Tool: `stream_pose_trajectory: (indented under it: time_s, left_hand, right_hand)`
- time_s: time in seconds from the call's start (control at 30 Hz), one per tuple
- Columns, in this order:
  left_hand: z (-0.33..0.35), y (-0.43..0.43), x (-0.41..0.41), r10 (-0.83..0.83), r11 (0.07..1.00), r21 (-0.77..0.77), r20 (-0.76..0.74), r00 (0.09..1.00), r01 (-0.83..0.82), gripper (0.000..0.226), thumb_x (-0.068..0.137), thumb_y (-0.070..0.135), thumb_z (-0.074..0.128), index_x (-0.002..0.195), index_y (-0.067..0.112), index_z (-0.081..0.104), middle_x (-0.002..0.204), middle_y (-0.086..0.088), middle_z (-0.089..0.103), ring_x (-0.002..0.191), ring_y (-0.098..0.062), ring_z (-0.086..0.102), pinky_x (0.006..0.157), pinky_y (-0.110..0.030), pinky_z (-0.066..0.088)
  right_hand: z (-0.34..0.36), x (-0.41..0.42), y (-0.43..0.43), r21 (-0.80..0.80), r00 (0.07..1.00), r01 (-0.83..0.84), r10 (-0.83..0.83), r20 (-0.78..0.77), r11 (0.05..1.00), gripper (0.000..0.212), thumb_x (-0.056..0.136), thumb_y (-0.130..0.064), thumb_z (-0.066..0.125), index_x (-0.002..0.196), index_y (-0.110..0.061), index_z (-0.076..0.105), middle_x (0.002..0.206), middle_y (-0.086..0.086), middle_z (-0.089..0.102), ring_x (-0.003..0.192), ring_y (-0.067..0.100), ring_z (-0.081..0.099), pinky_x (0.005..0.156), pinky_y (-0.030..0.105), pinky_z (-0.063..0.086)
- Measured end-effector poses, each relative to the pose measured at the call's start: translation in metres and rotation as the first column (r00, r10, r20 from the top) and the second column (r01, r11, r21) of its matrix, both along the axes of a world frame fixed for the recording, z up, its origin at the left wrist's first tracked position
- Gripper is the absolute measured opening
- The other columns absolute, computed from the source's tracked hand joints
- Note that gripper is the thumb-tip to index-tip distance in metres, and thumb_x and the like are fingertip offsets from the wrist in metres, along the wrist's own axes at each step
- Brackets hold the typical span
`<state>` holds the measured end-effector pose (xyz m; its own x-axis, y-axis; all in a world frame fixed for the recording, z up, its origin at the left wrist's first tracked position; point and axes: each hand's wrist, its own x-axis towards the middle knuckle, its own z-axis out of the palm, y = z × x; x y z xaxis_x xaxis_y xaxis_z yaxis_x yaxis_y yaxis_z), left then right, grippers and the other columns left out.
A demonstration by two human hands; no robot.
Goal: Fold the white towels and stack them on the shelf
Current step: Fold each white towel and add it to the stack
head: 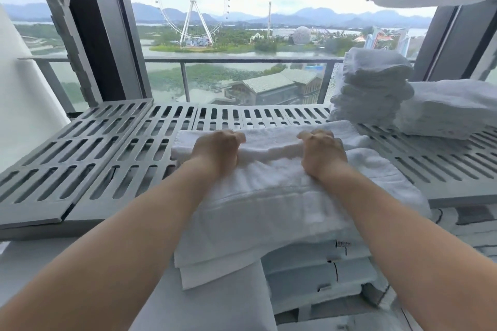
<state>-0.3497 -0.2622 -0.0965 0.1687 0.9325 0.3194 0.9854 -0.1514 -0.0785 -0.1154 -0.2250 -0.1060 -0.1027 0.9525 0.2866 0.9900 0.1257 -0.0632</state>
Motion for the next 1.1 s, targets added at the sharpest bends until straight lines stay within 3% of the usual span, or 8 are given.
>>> stream_pose_trajectory:
  time_s: [0.1,0.33,0.5,0.63,0.8,0.93,1.1]
  left_hand:
    - [-0.002,0.011,0.022,0.023,1.000,0.008,-0.020,1.000,-0.023,0.047,0.094,0.010,0.047,0.137,0.027,0.052,0.129,-0.002,0.063,0.110,-0.026,0.065,0.082,-0.042,0.058]
    - [-0.011,0.047,0.057,0.131,0.991,0.035,-0.034,0.991,-0.130,0.052,0.092,0.006,0.041,0.136,0.032,0.053,0.125,0.000,0.065,0.108,-0.024,0.065,0.075,-0.037,0.053]
    - [-0.018,0.059,0.060,0.215,0.976,0.047,-0.031,0.976,-0.213,0.047,0.095,0.006,0.039,0.116,0.039,0.065,0.106,-0.003,0.072,0.091,-0.026,0.069,0.075,-0.037,0.055]
    - [-0.016,0.061,0.058,0.263,0.958,0.119,-0.011,0.965,-0.260,0.035,0.096,0.012,0.041,0.101,0.030,0.070,0.095,-0.005,0.071,0.086,-0.028,0.065,0.069,-0.035,0.048]
    - [-0.007,0.067,0.061,0.275,0.959,0.039,0.104,0.956,-0.280,0.024,0.088,0.008,0.044,0.073,0.022,0.057,0.084,-0.002,0.065,0.077,-0.025,0.055,0.065,-0.034,0.041]
    - [0.005,0.068,0.054,0.292,0.951,0.065,0.145,0.945,-0.303,0.029,0.078,-0.001,0.046,0.082,0.025,0.059,0.084,-0.002,0.062,0.079,-0.028,0.055,0.065,-0.034,0.041]
    - [0.029,0.076,0.030,0.332,0.920,0.168,0.147,0.932,-0.354,0.033,0.079,-0.006,0.046,0.088,0.021,0.063,0.081,-0.010,0.064,0.079,-0.033,0.058,0.064,-0.036,0.044]
  right_hand:
    - [0.003,0.023,0.018,-0.049,1.000,0.000,0.000,0.016,0.999,0.049,0.086,-0.011,0.050,0.133,-0.025,0.054,0.132,0.013,0.054,0.123,0.034,0.049,0.102,0.042,0.039]
    - [0.013,0.080,0.059,-0.085,0.978,-0.206,0.203,-0.037,0.975,0.048,0.087,-0.011,0.046,0.131,-0.026,0.056,0.131,0.009,0.060,0.123,0.029,0.056,0.102,0.040,0.047]
    - [0.006,0.127,0.085,-0.044,0.980,-0.197,0.196,-0.019,0.979,0.040,0.087,-0.010,0.046,0.117,-0.026,0.067,0.124,0.008,0.062,0.119,0.028,0.057,0.095,0.035,0.047]
    - [0.004,0.142,0.099,0.049,0.983,-0.171,0.174,-0.064,0.984,0.036,0.086,-0.005,0.043,0.104,-0.020,0.071,0.111,0.010,0.067,0.107,0.030,0.062,0.085,0.037,0.052]
    - [0.004,0.138,0.116,0.076,0.975,-0.104,0.117,-0.191,0.992,0.025,0.079,-0.004,0.048,0.089,-0.009,0.069,0.099,0.017,0.070,0.096,0.036,0.065,0.071,0.036,0.049]
    - [0.004,0.139,0.131,0.146,0.954,-0.052,0.092,-0.286,0.988,0.024,0.080,-0.006,0.048,0.093,-0.008,0.068,0.096,0.018,0.069,0.095,0.038,0.063,0.068,0.035,0.043]
    - [0.019,0.137,0.146,0.301,0.894,-0.020,0.152,-0.421,0.953,0.021,0.083,-0.003,0.050,0.085,-0.003,0.071,0.086,0.026,0.068,0.085,0.044,0.061,0.065,0.033,0.033]
